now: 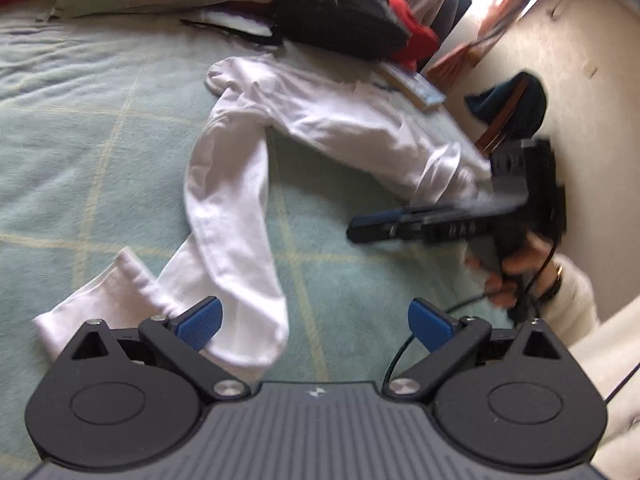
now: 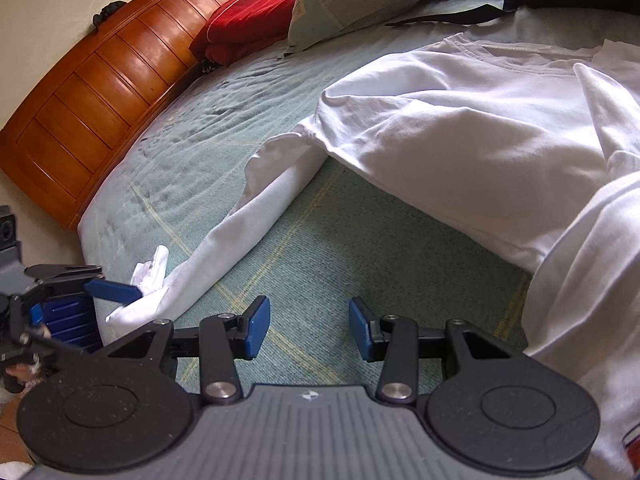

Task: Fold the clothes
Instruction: 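Reach the left tool to the T-shirt edge and close on it, then pull the gripped T-shirt edge toward the headboard with the left tool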

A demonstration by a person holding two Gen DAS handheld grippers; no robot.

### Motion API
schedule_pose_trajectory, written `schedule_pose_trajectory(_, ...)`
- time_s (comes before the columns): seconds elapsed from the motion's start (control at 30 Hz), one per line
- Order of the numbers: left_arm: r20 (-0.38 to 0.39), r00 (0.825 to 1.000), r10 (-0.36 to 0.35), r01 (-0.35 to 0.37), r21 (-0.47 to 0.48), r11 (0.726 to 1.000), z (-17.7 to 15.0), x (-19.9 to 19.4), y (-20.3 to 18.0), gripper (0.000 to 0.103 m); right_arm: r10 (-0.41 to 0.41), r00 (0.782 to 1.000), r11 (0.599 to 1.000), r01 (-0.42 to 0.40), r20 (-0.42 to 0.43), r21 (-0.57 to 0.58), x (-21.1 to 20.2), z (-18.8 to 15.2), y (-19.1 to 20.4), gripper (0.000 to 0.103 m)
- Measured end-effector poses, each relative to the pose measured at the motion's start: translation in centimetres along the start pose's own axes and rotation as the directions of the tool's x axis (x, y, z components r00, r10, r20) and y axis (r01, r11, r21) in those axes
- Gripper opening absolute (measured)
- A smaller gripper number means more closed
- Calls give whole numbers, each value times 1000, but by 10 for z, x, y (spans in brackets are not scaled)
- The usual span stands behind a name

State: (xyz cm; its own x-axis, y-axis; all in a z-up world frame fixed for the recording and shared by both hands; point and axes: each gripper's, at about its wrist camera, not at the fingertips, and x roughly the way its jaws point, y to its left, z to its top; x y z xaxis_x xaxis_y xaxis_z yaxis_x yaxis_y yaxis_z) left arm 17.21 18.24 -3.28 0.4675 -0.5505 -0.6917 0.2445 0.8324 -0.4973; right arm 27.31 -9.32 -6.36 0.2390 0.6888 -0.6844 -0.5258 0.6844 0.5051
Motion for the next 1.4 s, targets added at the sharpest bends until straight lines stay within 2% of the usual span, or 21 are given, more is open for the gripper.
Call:
schedule_pose_trajectory(0.07, -25, 1000, 2, -3, -21, 1000, 1, 11, 5, 95, -2, 1000, 1000, 2, 0, 2, -1, -1, 0, 49)
schedule_pose_trajectory(0.13, -54, 998, 15, -16, -22, 1000, 0, 21, 8, 86, -2, 1000, 1000, 2, 0, 2, -1, -1, -1, 49)
schedule_pose_trajectory(0.2, -73, 995, 71, -68, 38, 997, -3, 24, 5, 67, -4, 1000, 1000, 4, -1, 0, -2, -2, -2, 49)
schedule_pose_trajectory(0.23, -80, 992, 101, -95, 71, 993, -4, 26, 2, 61, -6, 1000, 1000, 6, -1, 0, -2, -3, -2, 49)
schedule_pose_trajectory(0.27, -83, 987, 137, -128, 102, 986, -6, 26, 0, 47, -7, 1000, 1000, 7, -1, -1, -2, -3, -2, 49)
schedule_pose_trajectory(0.3, -82, 981, 175, -163, 132, 978, -6, 25, -2, 33, -8, 1000, 1000, 8, -2, -2, -1, -3, -3, 49)
schedule_pose_trajectory(0.37, -76, 967, 242, -225, 184, 957, -7, 23, -7, 14, -9, 1000, 1000, 9, -4, -1, 0, -3, -4, 50)
schedule_pose_trajectory(0.4, -71, 961, 266, -248, 201, 948, -7, 21, -8, 8, -8, 1000, 1000, 8, -3, 0, 1, -3, -4, 50)
schedule_pose_trajectory(0.6, -4, 915, 403, -380, 329, 865, 2, 3, -14, 5, -11, 1000, 1000, 11, 1, -3, 1, -2, -2, 50)
schedule_pose_trajectory(0.67, 19, 888, 459, -434, 364, 824, 9, -4, -11, 4, -12, 1000, 1000, 12, 2, -8, 0, -2, -1, 50)
schedule_pose_trajectory(0.77, 38, 828, 560, -523, 411, 746, 20, -15, -4, 4, -5, 1000, 1000, 5, 4, -20, -3, -1, 4, 50)
schedule_pose_trajectory(0.83, 48, 770, 637, -585, 452, 673, 27, -19, 3, 4, 5, 1000, 1000, -4, 7, -31, -5, 0, 7, 50)
schedule_pose_trajectory(0.93, 89, 657, 748, -666, 534, 521, 36, -21, 13, 4, 18, 1000, 999, -17, 12, -45, -7, 1, 12, 51)
schedule_pose_trajectory(0.97, 101, 618, 780, -692, 541, 478, 41, -22, 18, 3, 20, 1000, 999, -19, 13, -49, -7, 2, 13, 52)
schedule_pose_trajectory(1.03, 107, 568, 816, -729, 525, 439, 54, -25, 29, 3, 22, 1000, 998, -21, 14, -55, -7, 2, 15, 56)
schedule_pose_trajectory(1.07, 125, 530, 839, -749, 533, 394, 59, -25, 34, 3, 23, 1000, 998, -22, 14, -56, -7, 2, 15, 56)
schedule_pose_trajectory(1.13, 168, 437, 884, -780, 561, 279, 68, -21, 44, 3, 29, 1000, 998, -29, 11, -54, -6, 3, 16, 56)
schedule_pose_trajectory(1.17, 173, 407, 897, -789, 562, 250, 73, -19, 50, 3, 31, 999, 998, -31, 10, -54, -5, 3, 17, 56)
schedule_pose_trajectory(1.23, 183, 373, 910, -797, 564, 213, 83, -15, 61, 3, 31, 999, 998, -30, 10, -58, -5, 3, 19, 56)
schedule_pose_trajectory(1.33, 218, 309, 926, -805, 578, 133, 95, -7, 76, 3, 34, 999, 997, -33, 11, -63, -6, 3, 21, 56)
schedule_pose_trajectory(1.4, 227, 280, 933, -822, 559, 111, 105, -4, 86, 3, 33, 999, 997, -33, 11, -63, -7, 3, 22, 56)
